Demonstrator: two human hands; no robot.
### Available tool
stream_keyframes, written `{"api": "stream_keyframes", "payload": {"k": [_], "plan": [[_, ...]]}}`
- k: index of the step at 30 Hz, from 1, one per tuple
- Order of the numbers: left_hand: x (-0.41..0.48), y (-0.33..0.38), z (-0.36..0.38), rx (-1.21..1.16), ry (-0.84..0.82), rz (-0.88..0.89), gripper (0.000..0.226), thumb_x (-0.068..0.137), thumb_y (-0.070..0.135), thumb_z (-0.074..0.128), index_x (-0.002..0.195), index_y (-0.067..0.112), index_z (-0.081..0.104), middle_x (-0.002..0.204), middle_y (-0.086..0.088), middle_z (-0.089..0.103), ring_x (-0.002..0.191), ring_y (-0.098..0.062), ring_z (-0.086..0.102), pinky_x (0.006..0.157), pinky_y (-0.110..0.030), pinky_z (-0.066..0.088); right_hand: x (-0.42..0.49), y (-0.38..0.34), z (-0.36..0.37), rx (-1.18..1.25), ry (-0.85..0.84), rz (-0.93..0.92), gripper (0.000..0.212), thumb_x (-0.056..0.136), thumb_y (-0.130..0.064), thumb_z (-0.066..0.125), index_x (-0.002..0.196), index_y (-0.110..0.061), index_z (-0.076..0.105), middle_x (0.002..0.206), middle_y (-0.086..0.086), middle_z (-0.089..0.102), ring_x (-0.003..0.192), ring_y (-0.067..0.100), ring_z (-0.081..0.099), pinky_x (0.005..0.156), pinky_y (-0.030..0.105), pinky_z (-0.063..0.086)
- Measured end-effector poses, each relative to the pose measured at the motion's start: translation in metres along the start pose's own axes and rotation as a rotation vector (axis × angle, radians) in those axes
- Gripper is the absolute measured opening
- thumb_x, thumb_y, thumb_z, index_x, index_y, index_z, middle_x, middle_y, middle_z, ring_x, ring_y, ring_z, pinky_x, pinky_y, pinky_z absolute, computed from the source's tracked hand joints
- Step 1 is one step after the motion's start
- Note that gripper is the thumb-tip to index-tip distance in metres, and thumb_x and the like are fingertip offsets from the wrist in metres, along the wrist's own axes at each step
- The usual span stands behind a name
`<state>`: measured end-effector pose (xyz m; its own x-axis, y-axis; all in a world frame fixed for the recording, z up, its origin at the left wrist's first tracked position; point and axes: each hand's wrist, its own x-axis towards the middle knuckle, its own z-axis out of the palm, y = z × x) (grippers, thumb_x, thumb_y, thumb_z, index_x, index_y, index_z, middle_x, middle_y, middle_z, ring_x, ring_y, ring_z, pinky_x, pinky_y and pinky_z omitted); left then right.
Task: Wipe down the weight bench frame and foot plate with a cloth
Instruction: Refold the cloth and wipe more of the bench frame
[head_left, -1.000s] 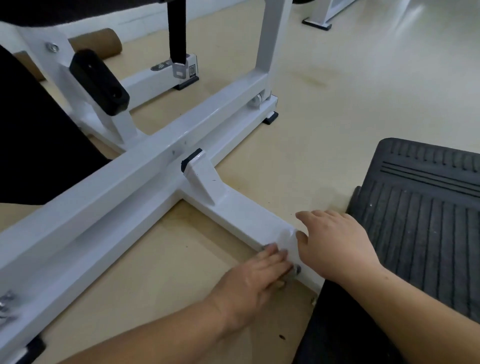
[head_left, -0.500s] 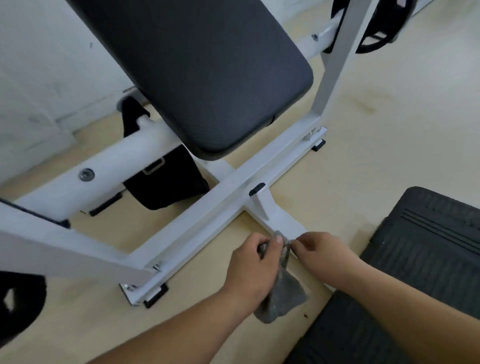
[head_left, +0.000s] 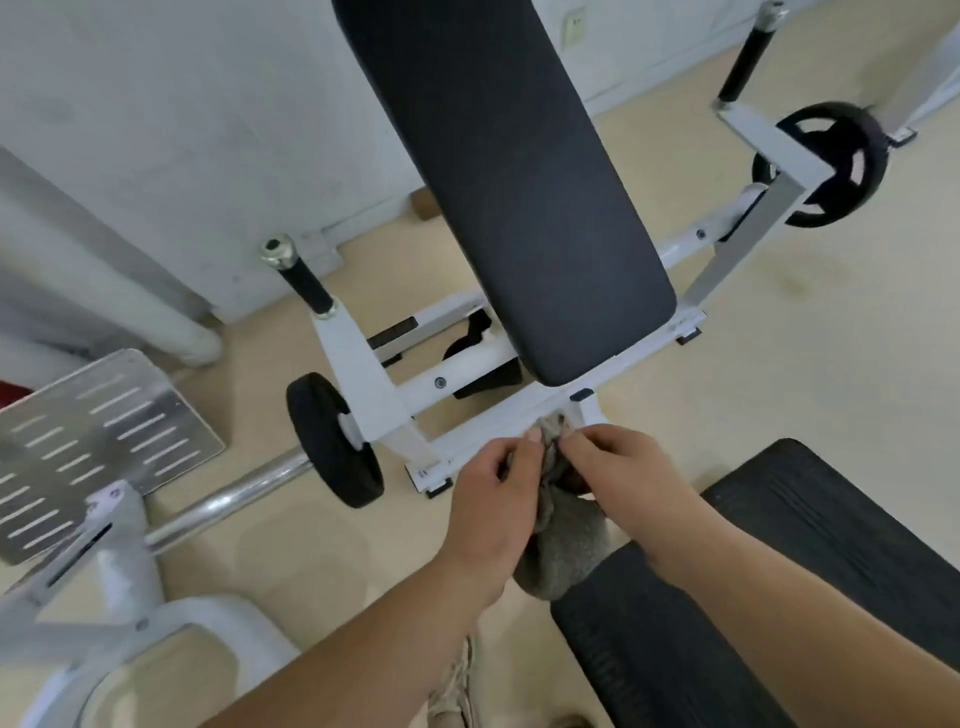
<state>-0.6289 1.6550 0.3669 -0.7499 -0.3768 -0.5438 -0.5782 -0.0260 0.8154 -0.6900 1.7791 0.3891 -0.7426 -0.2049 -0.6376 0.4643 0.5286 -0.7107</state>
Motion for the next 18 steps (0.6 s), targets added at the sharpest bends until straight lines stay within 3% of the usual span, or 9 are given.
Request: {"api": "stream_keyframes", "payload": {"k": [5, 9, 14, 18], "plan": [[-0.060, 0.057, -0.063, -0.103, 0.039, -0.091, 0.041, 0.097, 0.062, 0.055, 0.099, 0.025, 0.071, 0.094, 0.007, 0.072, 0.090, -0.008, 0.069, 0.070, -0.020, 0.051, -0.067, -0.075, 0.014, -0.017, -0.069, -0.025, 0.021, 0.101, -0.040, 0.056, 0.099, -0.027, 0.073, 0.094, -0.005, 0.072, 0.093, 0.014, 0.069, 0.073, 0.028, 0.050], [-0.088, 0.078, -0.115, -0.197, 0.027, -0.098, 0.034, 0.094, 0.060, 0.063, 0.099, 0.028, 0.074, 0.091, 0.012, 0.074, 0.088, -0.005, 0.070, 0.075, -0.020, 0.054, -0.093, -0.118, 0.042, -0.027, -0.148, -0.001, 0.023, 0.102, -0.038, 0.056, 0.097, -0.026, 0.075, 0.093, -0.004, 0.075, 0.095, 0.015, 0.070, 0.073, 0.027, 0.052], [-0.091, 0.091, -0.178, -0.210, 0.080, -0.139, 0.018, 0.094, 0.045, 0.070, 0.098, 0.029, 0.074, 0.091, 0.010, 0.075, 0.088, -0.008, 0.071, 0.075, -0.022, 0.057, -0.095, -0.163, 0.092, -0.089, -0.189, -0.017, 0.020, 0.101, -0.038, 0.055, 0.103, -0.031, 0.074, 0.099, -0.009, 0.075, 0.101, 0.013, 0.069, 0.090, 0.036, 0.056], [-0.077, 0.095, -0.221, -0.202, 0.173, -0.181, 0.017, 0.095, 0.044, 0.070, 0.098, 0.028, 0.074, 0.091, 0.008, 0.075, 0.088, -0.009, 0.071, 0.078, -0.025, 0.057, -0.092, -0.194, 0.130, -0.158, -0.187, -0.063, 0.019, 0.103, -0.034, 0.054, 0.100, -0.027, 0.072, 0.096, -0.006, 0.073, 0.096, 0.014, 0.068, 0.084, 0.033, 0.057]]}}
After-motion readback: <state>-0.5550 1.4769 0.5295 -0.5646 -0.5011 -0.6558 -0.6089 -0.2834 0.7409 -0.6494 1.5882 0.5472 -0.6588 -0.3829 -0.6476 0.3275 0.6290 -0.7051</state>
